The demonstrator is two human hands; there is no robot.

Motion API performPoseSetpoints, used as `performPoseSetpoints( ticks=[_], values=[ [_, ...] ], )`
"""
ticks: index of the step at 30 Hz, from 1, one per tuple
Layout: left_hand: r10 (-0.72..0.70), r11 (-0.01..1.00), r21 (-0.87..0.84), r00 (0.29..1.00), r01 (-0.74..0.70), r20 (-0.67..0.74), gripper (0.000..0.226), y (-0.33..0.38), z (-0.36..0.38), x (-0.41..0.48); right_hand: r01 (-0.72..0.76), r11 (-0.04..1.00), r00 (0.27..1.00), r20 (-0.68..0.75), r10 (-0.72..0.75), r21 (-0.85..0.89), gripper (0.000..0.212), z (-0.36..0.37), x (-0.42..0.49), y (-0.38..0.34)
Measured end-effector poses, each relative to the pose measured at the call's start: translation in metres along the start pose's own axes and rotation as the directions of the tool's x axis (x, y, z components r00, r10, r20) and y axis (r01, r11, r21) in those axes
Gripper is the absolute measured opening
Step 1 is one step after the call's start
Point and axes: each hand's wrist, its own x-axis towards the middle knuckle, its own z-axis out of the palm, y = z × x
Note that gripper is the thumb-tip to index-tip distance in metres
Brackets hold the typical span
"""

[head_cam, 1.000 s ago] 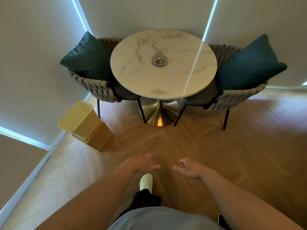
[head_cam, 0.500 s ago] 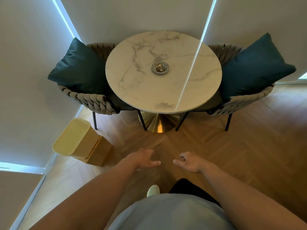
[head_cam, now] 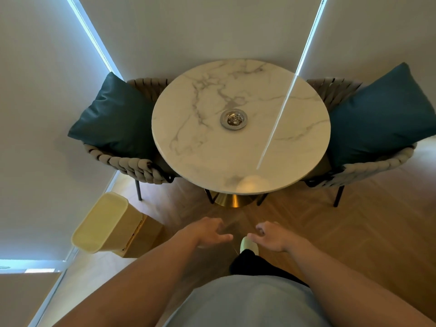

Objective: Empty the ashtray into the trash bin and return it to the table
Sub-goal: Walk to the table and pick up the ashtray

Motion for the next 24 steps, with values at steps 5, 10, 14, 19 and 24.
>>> performPoseSetpoints(
  ticks=[5, 10, 14, 19, 24],
  values=[
    [-0.032, 0.999, -0.039, 0.999, 0.032, -0.014, 0.075, 0.014, -0.039, 0.034, 0.029, 0.997, 0.999, 0.028, -0.027, -0.068, 0.079, -0.046, 0.029, -0.007],
    [-0.040, 0.996, -0.080, 0.999, 0.039, -0.014, 0.075, 0.025, -0.063, 0.056, 0.067, 0.990, 0.996, 0.072, -0.058, -0.124, 0.078, -0.083, 0.049, -0.007],
    [-0.056, 0.991, -0.127, 0.996, 0.048, -0.062, 0.067, 0.034, -0.087, 0.074, 0.107, 0.982, 0.992, 0.076, -0.096, -0.157, 0.075, -0.115, 0.067, -0.010],
    [-0.072, 0.986, -0.153, 0.994, 0.059, -0.077, 0.058, 0.044, -0.106, 0.089, 0.129, 0.976, 0.991, 0.064, -0.120, -0.177, 0.075, -0.141, 0.081, -0.011],
    [-0.071, 0.986, -0.156, 0.997, 0.063, -0.043, 0.063, 0.042, -0.135, 0.107, 0.115, 0.977, 0.993, 0.054, -0.107, -0.178, 0.079, -0.168, 0.103, -0.023]
  ],
)
